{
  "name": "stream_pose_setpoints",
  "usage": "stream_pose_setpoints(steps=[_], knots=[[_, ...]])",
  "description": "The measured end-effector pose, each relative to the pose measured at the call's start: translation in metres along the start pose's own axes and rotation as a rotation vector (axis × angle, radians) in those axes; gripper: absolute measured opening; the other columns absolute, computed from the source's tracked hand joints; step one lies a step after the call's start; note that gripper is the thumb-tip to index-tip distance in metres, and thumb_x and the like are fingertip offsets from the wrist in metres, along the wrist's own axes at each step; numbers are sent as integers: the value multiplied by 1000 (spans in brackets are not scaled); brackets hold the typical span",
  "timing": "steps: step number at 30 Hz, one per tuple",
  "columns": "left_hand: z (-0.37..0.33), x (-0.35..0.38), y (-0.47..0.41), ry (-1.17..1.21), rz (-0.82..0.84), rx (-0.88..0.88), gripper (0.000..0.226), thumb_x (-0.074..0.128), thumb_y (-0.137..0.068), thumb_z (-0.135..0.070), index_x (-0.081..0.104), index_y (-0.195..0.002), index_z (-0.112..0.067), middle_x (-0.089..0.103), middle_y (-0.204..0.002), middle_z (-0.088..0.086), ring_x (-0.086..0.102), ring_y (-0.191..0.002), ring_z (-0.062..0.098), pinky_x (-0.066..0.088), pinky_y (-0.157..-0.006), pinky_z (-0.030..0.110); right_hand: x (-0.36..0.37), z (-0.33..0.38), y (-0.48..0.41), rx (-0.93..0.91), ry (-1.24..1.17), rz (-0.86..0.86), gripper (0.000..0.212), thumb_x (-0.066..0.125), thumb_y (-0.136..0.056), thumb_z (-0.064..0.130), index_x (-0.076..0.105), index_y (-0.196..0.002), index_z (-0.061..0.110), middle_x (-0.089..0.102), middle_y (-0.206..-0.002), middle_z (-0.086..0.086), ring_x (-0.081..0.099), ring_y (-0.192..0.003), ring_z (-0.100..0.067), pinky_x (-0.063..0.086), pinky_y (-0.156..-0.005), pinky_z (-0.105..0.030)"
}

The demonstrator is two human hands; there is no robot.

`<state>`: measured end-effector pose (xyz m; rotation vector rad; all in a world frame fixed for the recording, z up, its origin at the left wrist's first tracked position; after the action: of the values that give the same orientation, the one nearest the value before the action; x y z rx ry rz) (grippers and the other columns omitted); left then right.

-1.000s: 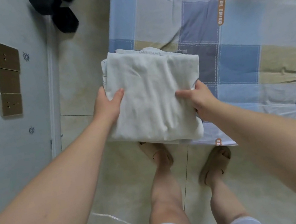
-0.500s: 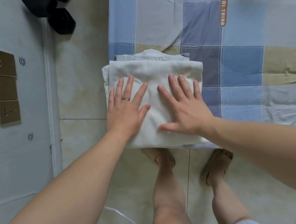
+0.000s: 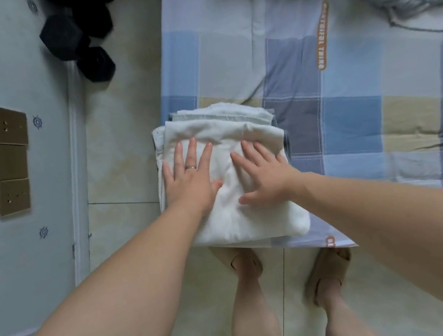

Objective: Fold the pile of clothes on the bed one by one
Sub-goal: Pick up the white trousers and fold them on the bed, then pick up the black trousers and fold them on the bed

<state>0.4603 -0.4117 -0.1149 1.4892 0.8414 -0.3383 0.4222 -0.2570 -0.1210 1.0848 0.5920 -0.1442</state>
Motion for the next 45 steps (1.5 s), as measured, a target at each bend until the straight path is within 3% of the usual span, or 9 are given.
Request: stream_pose_setpoints(steps=[2, 4, 7, 11, 18, 25, 31, 40, 45], knots=[[-13, -12, 14, 108, 102, -104, 85, 51, -100, -47, -9, -159, -38, -30, -164, -6, -29, -151, 23, -3, -123, 53, -21, -3, 22, -32, -112, 44, 80, 60, -93, 51, 19, -159, 30, 17, -165, -1, 19, -151, -28, 27, -118, -42], [-30, -26, 28, 252, 158, -190, 79, 51, -99, -47, 4, -161, -33, -20, -167, -2, -20, -154, 24, 5, -124, 52, -45, -15, 48, -30, -174, 23, 67, 58, -97, 42, 29, -156, 30, 36, -159, 3, 38, -142, -23, 35, -113, -36], [-76, -53, 43, 354, 86, -153, 71, 49, -100, -49, 17, -160, -29, -5, -170, 2, -10, -155, 25, 10, -123, 49, -85, -56, 90, 6, -139, -107, 64, 57, -97, 36, 31, -155, 31, 35, -159, 6, 37, -143, -19, 35, -114, -42], [-155, -88, 47, 438, -77, -21, 69, 50, -100, -50, 17, -159, -33, 6, -169, -3, 1, -155, 21, 20, -122, 46, -131, -140, 135, 92, -89, -203, 65, 55, -98, 39, 28, -156, 31, 26, -164, 2, 32, -147, -23, 33, -116, -45], [-308, -102, 24, 482, -231, 19, 72, 54, -98, -51, 21, -159, -31, 15, -168, 1, 10, -153, 25, 20, -122, 44, -165, -316, 216, 128, -114, -278, 65, 56, -99, 36, 27, -157, 27, 33, -161, 1, 32, -147, -20, 28, -118, -33], [-517, -67, 21, 457, -168, 80, 66, 52, -100, -48, 23, -157, -32, 16, -167, -1, 13, -153, 22, 26, -120, 44, -160, -514, 313, 194, -236, -299, 64, 54, -100, 38, 24, -157, 34, 33, -161, 7, 32, -147, -17, 30, -117, -34], [-646, -56, 11, 389, -127, 188, 64, 51, -101, -47, 25, -157, -33, 19, -166, -3, 13, -153, 20, 24, -121, 40, -156, -624, 384, 281, -368, -362, 64, 54, -101, 36, 24, -157, 33, 33, -161, 6, 32, -147, -16, 30, -116, -32], [-762, -45, -64, 202, -123, 321, 61, 51, -100, -48, 27, -155, -36, 21, -166, -3, 14, -153, 18, 28, -120, 41, -126, -769, 400, 438, -551, -467, 63, 55, -100, 35, 26, -156, 35, 36, -159, 7, 34, -144, -16, 35, -108, -30], [-817, -41, -144, 51, -166, 410, 66, 56, -99, -47, 24, -156, -35, 11, -169, 0, 9, -153, 24, 27, -119, 43, -126, -839, 342, 485, -564, -519, 68, 55, -99, 34, 19, -157, 38, 31, -161, 3, 29, -147, -21, 32, -116, -43]])
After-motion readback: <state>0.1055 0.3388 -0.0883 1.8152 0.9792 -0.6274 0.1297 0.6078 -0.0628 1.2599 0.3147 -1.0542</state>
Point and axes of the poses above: each hand's wrist, its own y-axis away from the middle knuckle, its own x-axis out of the palm, z = x × y, the point moved 8 cm from there along -y, towards the middle knuckle
